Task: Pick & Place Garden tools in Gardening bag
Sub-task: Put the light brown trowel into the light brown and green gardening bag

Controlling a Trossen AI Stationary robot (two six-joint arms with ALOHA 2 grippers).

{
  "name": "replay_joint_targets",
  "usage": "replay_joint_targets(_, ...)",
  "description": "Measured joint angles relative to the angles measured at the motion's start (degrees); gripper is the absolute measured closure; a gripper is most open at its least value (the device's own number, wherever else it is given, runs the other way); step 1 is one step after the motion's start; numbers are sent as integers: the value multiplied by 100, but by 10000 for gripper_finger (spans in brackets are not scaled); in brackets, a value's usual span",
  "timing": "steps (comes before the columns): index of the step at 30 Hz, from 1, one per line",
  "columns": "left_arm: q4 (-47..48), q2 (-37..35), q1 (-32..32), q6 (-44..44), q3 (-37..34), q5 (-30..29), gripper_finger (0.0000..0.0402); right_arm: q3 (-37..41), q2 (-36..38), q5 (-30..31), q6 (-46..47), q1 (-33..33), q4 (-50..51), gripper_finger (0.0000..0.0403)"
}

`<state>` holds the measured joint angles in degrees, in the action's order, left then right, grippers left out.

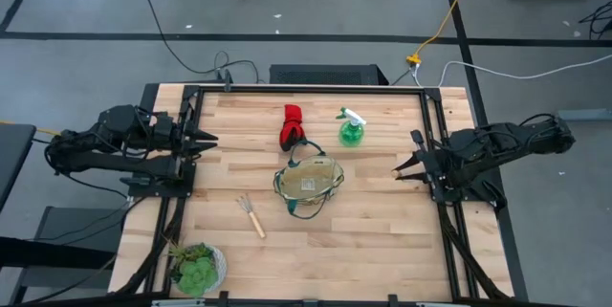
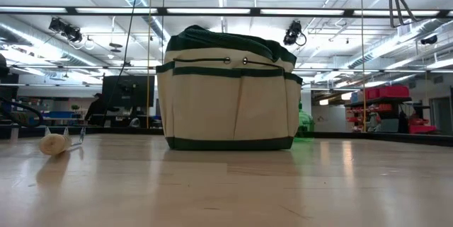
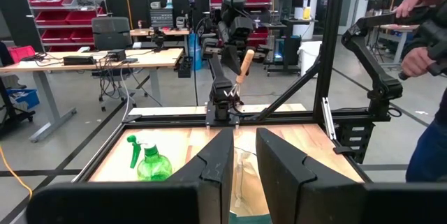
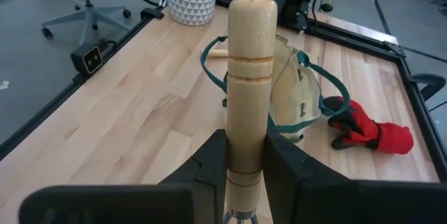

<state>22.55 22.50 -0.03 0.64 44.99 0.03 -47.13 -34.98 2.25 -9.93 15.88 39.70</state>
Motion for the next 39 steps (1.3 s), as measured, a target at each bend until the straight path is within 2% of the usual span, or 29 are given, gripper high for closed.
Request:
replay_joint_targets(7, -2, 0, 1, 0, 0, -1, 330, -96, -6, 153, 36, -91, 31, 333)
replay_joint_targets(26, -2, -2, 0, -2, 0, -2, 330, -1437, -499, 147, 13, -783, 160, 333)
replay_joint_targets(39, -2, 0, 1, 0, 0, 0, 330, -1545, -674, 132, 68, -1529, 163, 333)
